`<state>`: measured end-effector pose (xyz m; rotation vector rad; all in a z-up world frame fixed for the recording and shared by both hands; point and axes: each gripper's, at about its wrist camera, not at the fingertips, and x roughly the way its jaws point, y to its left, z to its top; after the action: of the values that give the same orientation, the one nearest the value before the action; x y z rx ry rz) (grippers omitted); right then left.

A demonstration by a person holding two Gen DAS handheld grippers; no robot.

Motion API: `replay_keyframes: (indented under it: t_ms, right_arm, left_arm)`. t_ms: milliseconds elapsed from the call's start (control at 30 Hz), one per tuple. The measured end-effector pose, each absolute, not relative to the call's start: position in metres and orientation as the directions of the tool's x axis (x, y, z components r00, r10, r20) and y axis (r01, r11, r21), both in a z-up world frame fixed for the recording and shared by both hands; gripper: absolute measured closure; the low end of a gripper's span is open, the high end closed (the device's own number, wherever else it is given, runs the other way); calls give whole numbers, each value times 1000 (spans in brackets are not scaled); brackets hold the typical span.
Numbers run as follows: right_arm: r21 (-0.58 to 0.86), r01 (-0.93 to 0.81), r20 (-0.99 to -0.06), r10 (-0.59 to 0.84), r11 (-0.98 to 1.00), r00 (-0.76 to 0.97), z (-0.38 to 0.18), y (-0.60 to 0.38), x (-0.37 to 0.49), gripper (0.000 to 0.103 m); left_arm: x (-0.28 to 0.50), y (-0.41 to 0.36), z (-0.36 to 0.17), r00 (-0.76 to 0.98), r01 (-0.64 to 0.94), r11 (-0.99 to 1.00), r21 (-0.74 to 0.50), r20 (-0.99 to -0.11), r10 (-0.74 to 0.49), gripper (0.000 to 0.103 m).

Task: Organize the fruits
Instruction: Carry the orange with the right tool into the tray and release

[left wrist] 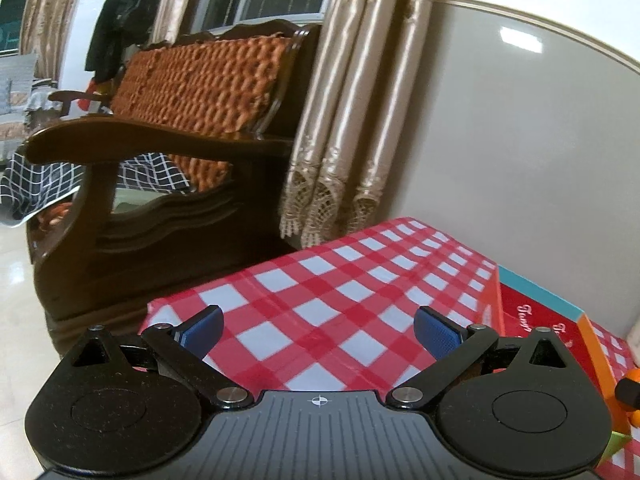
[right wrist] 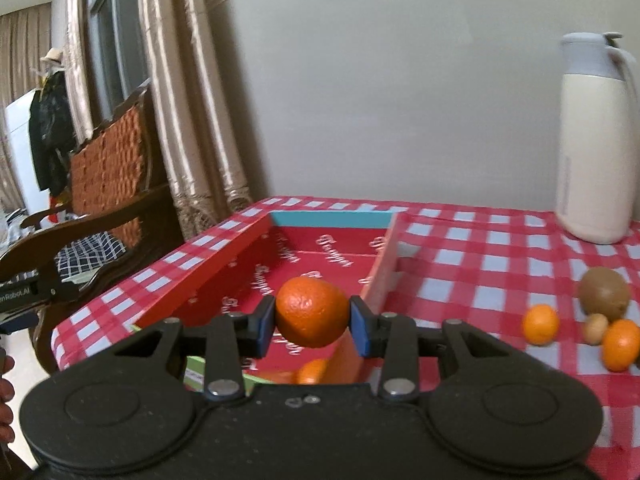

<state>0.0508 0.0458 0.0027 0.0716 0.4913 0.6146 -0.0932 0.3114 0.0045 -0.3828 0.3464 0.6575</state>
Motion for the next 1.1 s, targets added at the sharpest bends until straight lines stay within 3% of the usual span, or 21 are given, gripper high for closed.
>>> replay_keyframes:
  t_ms: [1100]
  right_arm:
    - [211, -568, -473, 592, 796, 653, -13, 75, 57, 65]
  left_arm:
    - [-92, 312, 1, 739, -640, 740, -207, -432, 517, 2]
